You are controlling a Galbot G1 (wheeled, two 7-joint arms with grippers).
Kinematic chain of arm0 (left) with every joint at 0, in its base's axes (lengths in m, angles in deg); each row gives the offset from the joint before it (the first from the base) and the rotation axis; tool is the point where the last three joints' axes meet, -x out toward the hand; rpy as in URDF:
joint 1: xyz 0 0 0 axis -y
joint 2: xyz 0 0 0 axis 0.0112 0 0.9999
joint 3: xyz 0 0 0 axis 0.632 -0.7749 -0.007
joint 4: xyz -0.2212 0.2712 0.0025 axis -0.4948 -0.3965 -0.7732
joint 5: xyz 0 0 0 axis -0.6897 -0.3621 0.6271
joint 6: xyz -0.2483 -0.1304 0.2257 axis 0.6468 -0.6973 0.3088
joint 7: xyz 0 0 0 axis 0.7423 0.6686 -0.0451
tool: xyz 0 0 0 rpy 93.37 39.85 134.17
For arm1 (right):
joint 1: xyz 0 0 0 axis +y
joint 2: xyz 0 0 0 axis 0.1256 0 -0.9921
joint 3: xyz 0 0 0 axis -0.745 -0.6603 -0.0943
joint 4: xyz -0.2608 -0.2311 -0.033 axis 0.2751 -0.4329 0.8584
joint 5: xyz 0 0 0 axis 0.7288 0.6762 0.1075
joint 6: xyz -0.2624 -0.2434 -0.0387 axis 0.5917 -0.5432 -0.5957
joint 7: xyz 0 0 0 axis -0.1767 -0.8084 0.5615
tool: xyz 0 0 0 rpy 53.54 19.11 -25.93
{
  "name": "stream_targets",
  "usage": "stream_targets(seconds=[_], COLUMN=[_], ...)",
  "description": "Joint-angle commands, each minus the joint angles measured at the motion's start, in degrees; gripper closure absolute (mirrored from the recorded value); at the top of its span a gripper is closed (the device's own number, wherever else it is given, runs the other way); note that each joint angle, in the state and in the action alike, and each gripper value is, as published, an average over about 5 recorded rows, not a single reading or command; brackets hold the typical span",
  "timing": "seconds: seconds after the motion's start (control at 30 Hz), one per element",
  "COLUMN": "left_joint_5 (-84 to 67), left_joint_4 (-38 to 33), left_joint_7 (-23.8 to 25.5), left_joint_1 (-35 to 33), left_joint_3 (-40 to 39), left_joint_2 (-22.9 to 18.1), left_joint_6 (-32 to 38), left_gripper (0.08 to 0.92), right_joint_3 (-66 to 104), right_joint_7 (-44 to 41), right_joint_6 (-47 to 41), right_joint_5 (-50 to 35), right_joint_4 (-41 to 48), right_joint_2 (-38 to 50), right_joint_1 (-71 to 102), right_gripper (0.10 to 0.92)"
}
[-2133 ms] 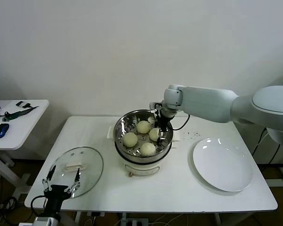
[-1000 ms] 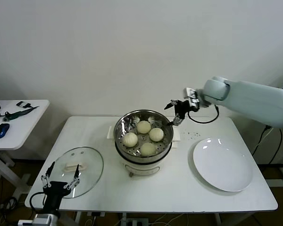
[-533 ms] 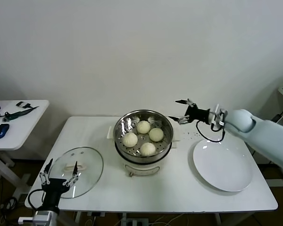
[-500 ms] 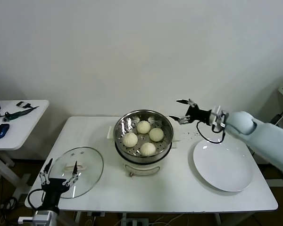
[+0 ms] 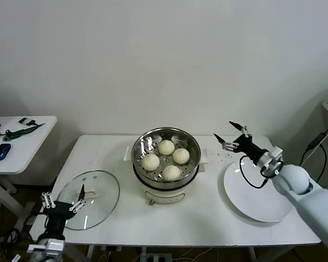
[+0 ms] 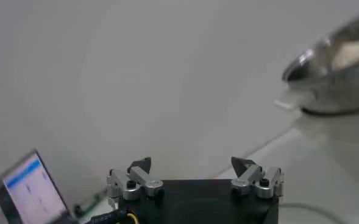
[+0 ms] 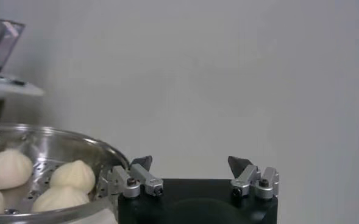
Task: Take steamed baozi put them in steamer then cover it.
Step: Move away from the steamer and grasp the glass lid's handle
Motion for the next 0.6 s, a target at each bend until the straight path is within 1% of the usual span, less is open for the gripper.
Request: stream_targets(seconds=[0.03,0.13,0.27,0.47,0.6], left_joint_5=[44.68,52.34,55.60,55.71,55.98], left_joint_4=[1.21,2.90,6.35,13.06,17.06], left_joint_7=[1.71,1.81,0.93,-3.65,-6.19], left_joint_1=[1.33,1.87,2.55,4.89,6.85], left_joint_3=[0.43,-0.66,-3.15,-6.27,-7.91], left_joint_2=[1.60,2.15,1.97,0.20,-0.11], left_joint_6=[-1.24,-1.30,-3.23,-5.27,-6.34], left_gripper=[0.177,0.177,0.177,0.177,0.177], right_joint_3=[25.93,27.81,28.97,29.40,29.06], right_joint_7=[2.23,1.91,1.74,1.75,1.54], right_joint_6=[-3.25,-3.73,-3.91,-3.93,-3.88], right_joint_5=[4.03,5.19,6.41,8.20,9.99], right_joint_4=[-4.76,-4.67,-3.82,-2.68,-1.84], right_joint_2=[-11.23,-13.22,-14.82,-16.59,-17.23], right_joint_1=[23.53,25.45,26.45,26.85,26.60], right_gripper=[0.203,0.203,0.203,0.203,0.203])
